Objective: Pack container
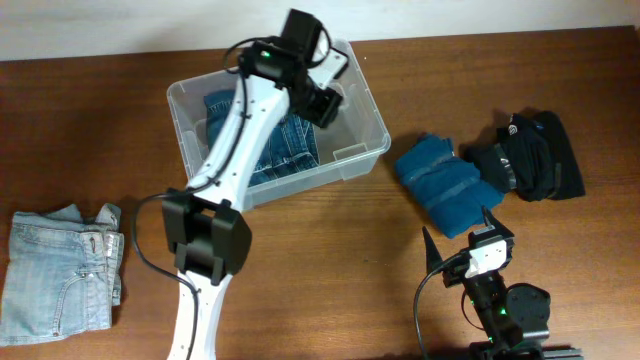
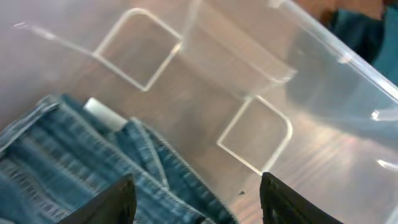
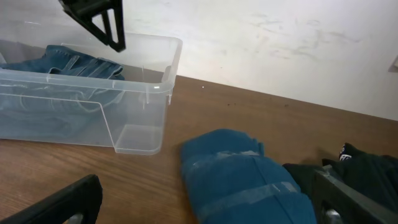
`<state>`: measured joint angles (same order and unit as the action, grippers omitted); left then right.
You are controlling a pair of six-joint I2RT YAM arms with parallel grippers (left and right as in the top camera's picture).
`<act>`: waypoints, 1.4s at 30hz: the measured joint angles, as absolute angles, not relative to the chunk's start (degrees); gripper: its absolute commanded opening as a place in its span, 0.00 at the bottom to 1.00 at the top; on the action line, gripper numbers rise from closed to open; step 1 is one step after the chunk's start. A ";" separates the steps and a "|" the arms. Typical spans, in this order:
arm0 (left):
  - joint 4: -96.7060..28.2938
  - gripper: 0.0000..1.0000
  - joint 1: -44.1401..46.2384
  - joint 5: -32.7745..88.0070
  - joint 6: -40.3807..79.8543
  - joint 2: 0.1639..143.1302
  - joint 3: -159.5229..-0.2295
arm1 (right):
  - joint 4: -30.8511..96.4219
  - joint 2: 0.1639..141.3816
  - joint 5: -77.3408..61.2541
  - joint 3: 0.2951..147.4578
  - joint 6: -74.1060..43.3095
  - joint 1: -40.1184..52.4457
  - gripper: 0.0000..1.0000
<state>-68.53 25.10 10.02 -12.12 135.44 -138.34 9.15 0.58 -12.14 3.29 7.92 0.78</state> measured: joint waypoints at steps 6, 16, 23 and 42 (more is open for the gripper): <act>-69.23 0.63 29.21 8.38 -17.12 135.44 -137.21 | 9.15 0.58 -12.14 3.29 7.92 0.78 0.98; -73.80 0.64 32.56 7.27 -24.73 135.44 -132.79 | 9.15 0.58 -12.14 3.29 7.92 0.78 0.98; -79.05 0.63 35.16 7.05 -30.65 135.44 -132.73 | 9.15 0.58 -12.14 3.29 7.97 0.78 0.98; -95.94 0.75 15.57 2.76 -17.08 128.42 -155.28 | 9.15 0.58 -12.14 3.29 7.92 0.78 0.98</act>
